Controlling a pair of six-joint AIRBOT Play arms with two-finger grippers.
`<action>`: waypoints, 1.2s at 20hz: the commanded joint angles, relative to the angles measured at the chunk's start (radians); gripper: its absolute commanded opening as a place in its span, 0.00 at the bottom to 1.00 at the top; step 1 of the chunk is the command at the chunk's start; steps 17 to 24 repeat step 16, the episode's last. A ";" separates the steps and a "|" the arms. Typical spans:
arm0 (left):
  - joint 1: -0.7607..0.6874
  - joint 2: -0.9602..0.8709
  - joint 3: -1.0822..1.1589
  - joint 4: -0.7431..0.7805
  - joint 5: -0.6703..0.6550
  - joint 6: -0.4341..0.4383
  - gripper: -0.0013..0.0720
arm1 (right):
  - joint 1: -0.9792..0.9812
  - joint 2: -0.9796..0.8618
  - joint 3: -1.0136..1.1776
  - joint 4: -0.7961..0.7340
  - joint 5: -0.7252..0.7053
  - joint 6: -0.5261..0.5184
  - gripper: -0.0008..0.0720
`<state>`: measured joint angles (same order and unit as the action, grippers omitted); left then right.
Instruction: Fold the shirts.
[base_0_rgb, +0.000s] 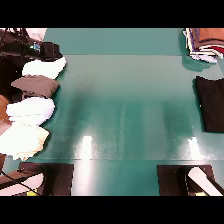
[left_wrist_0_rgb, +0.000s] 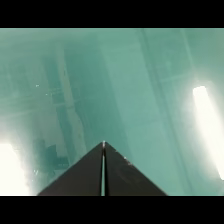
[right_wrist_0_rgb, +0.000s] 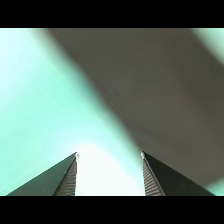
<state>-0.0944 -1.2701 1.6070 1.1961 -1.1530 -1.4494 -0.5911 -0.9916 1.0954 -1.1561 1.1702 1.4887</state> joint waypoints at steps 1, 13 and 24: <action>0.000 0.000 0.000 0.000 0.003 0.002 0.05 | 0.288 0.031 0.022 0.116 0.000 0.002 0.64; 0.000 0.000 0.000 0.000 0.019 0.002 0.05 | 0.857 0.030 0.022 0.109 -0.061 0.002 0.03; 0.000 0.000 0.000 0.000 0.019 0.002 0.05 | 0.857 0.031 0.022 0.110 -0.060 0.003 0.03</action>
